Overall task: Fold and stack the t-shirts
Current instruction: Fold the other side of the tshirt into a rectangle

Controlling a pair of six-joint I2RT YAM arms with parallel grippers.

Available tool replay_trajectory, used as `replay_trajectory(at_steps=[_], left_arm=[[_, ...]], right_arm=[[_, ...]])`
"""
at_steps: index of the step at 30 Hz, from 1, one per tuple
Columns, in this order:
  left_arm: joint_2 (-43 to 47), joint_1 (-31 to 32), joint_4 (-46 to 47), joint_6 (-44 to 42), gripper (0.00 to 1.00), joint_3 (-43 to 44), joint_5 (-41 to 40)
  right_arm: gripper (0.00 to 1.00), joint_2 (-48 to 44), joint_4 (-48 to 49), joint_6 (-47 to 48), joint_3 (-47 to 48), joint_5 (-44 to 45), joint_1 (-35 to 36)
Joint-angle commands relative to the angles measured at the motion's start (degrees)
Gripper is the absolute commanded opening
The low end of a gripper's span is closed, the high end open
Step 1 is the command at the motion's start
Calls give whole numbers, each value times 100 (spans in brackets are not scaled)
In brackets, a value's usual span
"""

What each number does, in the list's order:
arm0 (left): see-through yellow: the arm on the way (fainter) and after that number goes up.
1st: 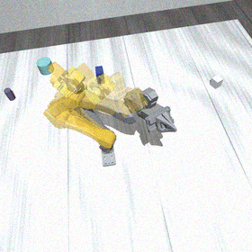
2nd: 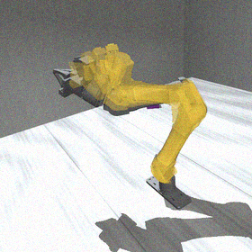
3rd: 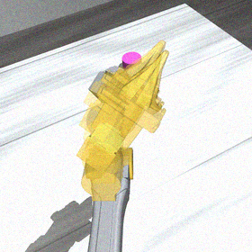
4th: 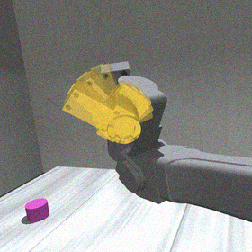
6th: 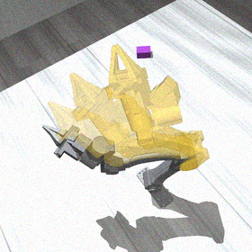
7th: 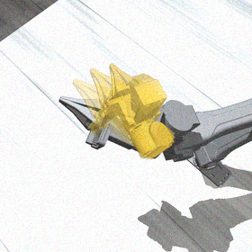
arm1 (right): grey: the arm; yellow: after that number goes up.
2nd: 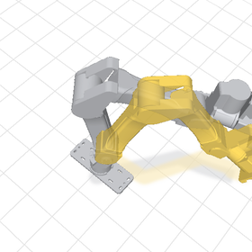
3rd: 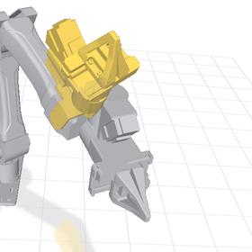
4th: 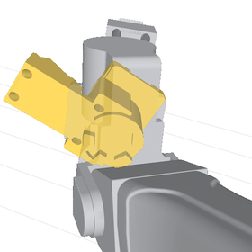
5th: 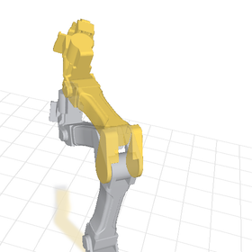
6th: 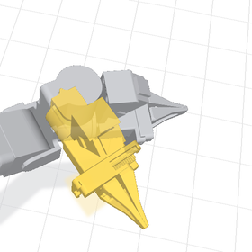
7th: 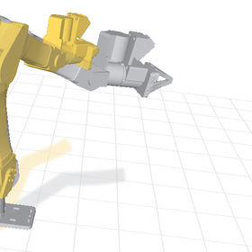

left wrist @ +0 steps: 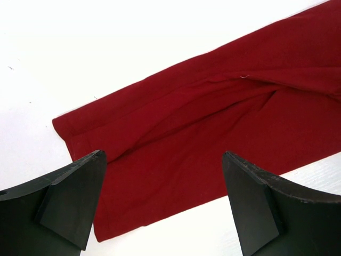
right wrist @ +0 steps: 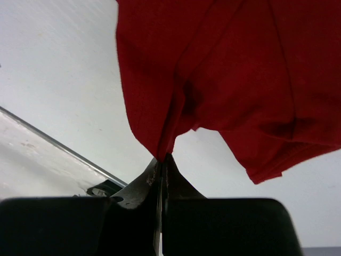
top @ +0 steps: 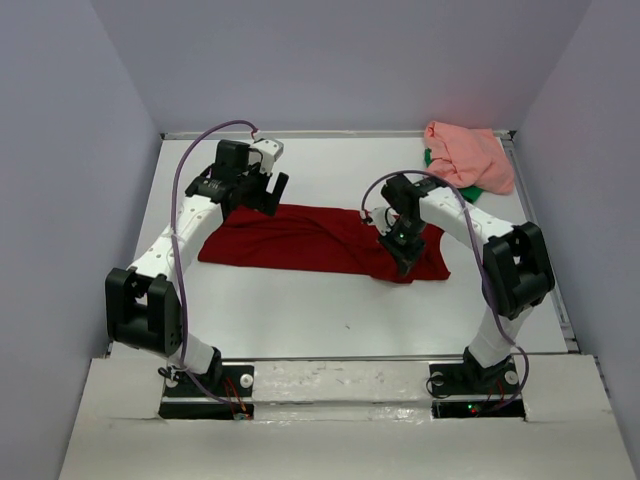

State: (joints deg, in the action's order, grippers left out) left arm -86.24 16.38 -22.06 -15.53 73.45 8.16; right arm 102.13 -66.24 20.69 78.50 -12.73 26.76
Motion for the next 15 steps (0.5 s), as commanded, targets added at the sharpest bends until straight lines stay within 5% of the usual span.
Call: replay_trajectory(at_steps=[1, 15], left_arm=[[274, -39, 123, 15, 99, -76, 63], [344, -47, 150, 24, 99, -129, 54]], right_arm=[[0, -123, -144, -109, 245, 692, 57], [0, 26, -135, -135, 824, 1694, 57]])
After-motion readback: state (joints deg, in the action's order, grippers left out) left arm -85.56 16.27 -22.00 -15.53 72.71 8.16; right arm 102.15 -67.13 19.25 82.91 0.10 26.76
